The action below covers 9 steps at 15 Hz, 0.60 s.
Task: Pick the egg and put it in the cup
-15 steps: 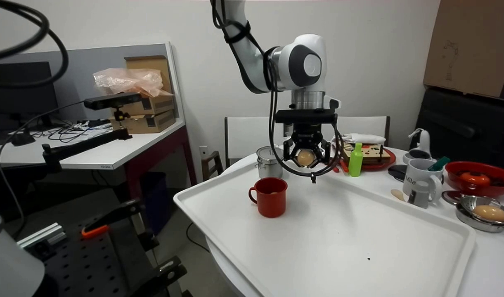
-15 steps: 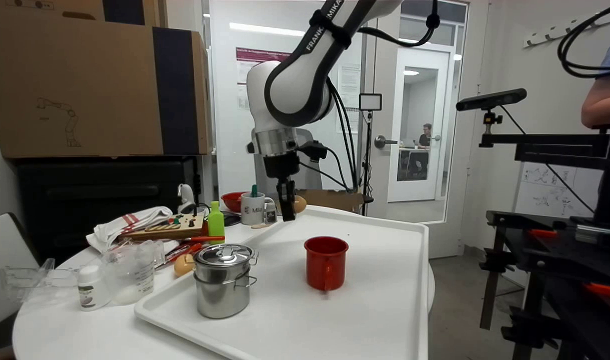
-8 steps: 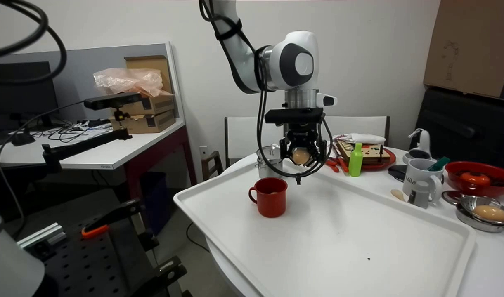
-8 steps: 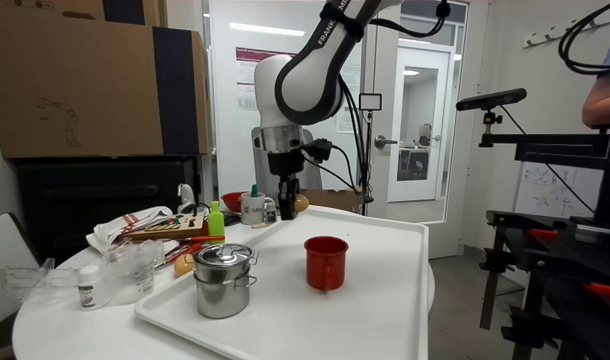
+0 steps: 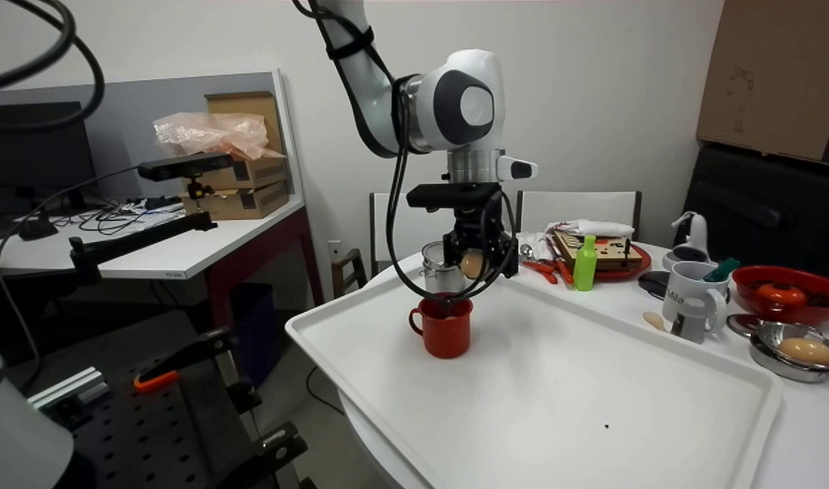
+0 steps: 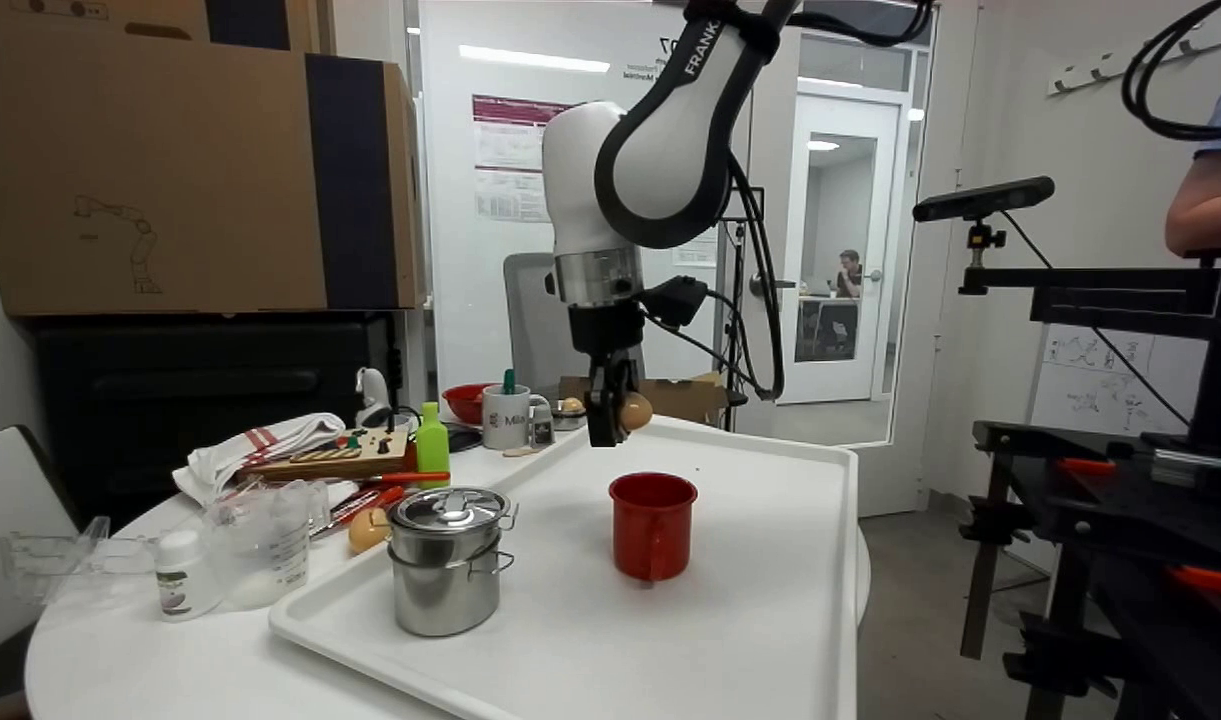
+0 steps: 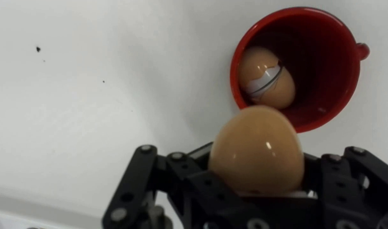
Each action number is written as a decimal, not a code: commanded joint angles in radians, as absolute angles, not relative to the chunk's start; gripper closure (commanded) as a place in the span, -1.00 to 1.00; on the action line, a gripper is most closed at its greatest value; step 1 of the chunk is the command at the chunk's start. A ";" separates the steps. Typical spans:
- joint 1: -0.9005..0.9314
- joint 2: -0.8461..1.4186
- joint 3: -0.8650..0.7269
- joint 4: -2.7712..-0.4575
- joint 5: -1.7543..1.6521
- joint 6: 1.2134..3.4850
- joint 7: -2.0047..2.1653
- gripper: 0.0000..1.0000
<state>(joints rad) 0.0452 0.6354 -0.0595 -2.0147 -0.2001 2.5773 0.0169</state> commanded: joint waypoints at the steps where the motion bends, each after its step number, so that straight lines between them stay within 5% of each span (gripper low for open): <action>1: 0.078 0.564 -0.075 -2.120 -0.200 2.609 0.078 0.83; 9: 0.108 0.527 -0.064 -2.199 -0.191 2.602 0.134 0.76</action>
<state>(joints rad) 0.0912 0.5668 -0.0602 -2.1475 -0.1991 2.5901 0.1072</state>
